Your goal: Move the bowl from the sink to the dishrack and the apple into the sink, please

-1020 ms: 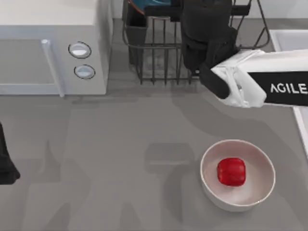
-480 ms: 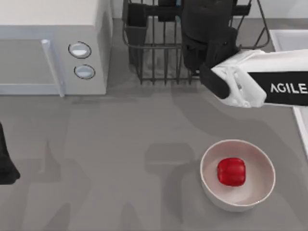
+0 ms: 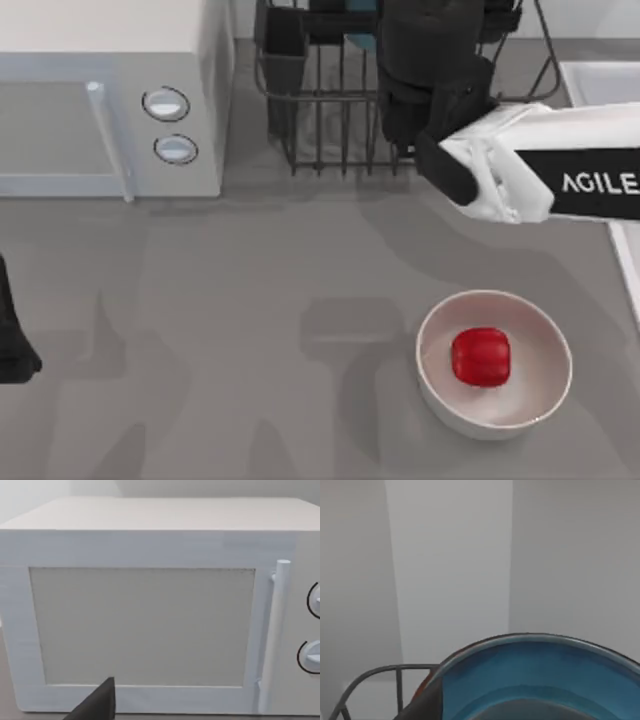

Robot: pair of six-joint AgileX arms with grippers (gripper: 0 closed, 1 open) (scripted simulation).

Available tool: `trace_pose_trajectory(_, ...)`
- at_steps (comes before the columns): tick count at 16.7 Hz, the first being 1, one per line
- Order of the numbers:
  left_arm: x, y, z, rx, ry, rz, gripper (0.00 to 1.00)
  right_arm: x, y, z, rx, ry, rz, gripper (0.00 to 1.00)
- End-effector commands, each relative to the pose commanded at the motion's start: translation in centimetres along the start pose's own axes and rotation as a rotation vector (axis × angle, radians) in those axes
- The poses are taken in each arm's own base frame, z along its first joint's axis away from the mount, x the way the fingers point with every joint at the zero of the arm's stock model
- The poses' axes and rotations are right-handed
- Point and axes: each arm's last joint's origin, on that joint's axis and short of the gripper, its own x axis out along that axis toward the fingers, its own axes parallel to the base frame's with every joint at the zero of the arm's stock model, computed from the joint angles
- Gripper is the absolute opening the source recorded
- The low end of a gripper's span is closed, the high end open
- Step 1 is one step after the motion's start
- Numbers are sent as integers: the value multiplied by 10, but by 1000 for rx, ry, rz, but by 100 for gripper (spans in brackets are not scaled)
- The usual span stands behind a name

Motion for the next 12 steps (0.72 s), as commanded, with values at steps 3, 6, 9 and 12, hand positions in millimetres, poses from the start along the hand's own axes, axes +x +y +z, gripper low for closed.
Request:
trace_pose_trajectory(3, 0, 0, 0, 0, 0, 0, 100, -1, 1, 0, 0, 0, 3, 100)
trace_pose_trajectory(6, 0, 0, 0, 0, 0, 0, 100, -13, -1, 8, -15, 16, 65, 100)
trace_pose_trajectory(9, 0, 0, 0, 0, 0, 0, 100, -34, -27, 24, -37, 46, 141, 100)
trace_pose_trajectory(12, 0, 0, 0, 0, 0, 0, 100, -58, -75, 35, -58, 90, 146, 100)
